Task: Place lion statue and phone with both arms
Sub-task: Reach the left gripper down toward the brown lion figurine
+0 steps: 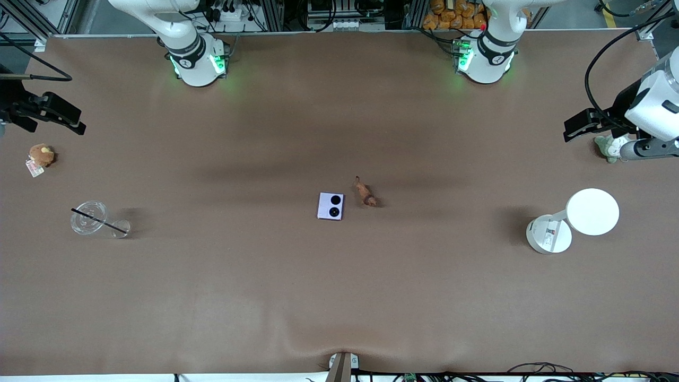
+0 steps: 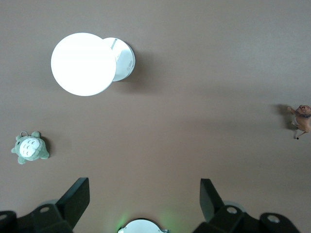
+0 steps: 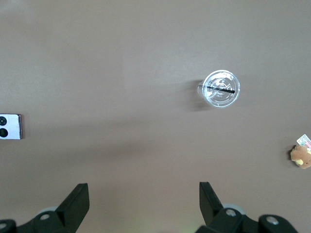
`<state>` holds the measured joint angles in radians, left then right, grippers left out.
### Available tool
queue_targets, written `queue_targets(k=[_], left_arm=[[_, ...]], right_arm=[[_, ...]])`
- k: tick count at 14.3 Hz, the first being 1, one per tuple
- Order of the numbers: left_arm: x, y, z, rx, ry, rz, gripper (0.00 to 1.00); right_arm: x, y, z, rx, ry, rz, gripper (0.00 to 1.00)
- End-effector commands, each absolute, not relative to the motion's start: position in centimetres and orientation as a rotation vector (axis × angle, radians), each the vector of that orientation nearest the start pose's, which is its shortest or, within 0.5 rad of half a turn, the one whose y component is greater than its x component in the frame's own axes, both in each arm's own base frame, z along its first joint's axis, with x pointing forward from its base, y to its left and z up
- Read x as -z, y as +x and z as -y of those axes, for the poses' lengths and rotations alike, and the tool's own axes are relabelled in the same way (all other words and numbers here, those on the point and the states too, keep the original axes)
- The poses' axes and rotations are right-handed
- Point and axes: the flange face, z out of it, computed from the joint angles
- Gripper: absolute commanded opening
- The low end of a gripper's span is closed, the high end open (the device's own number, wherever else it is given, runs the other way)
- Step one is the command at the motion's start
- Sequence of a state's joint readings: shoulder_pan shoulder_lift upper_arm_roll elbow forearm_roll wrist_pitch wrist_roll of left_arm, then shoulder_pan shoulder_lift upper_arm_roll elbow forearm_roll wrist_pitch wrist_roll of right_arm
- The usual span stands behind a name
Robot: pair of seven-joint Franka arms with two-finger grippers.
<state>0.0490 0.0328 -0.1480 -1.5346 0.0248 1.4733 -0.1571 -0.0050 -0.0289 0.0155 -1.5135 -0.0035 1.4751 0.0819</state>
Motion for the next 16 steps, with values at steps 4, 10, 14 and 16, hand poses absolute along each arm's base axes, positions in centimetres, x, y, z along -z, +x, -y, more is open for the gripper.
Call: queue_targets(k=[4, 10, 14, 16], left_arm=[[-58.8, 56.0, 6.6, -0.143, -3.097, 0.075, 1.00], [-48.4, 59.3, 18.9, -0.188, -3.081, 0.141, 1.00], [-41.5, 57.5, 29.5, -0.235, -3.051, 0.362, 1.00], [-40.1, 56.4, 33.7, -0.214, -3.056, 0.478, 1.00]], right_arm=[[-66.0, 53.1, -0.3, -0.001, -3.157, -0.143, 1.00], [-66.1, 53.1, -0.5, 0.011, -3.156, -0.135, 1.00], [-66.1, 53.3, -0.8, 0.030, -3.155, -0.128, 1.00], [-66.1, 53.2, -0.7, 0.026, -3.153, -0.130, 1.00]])
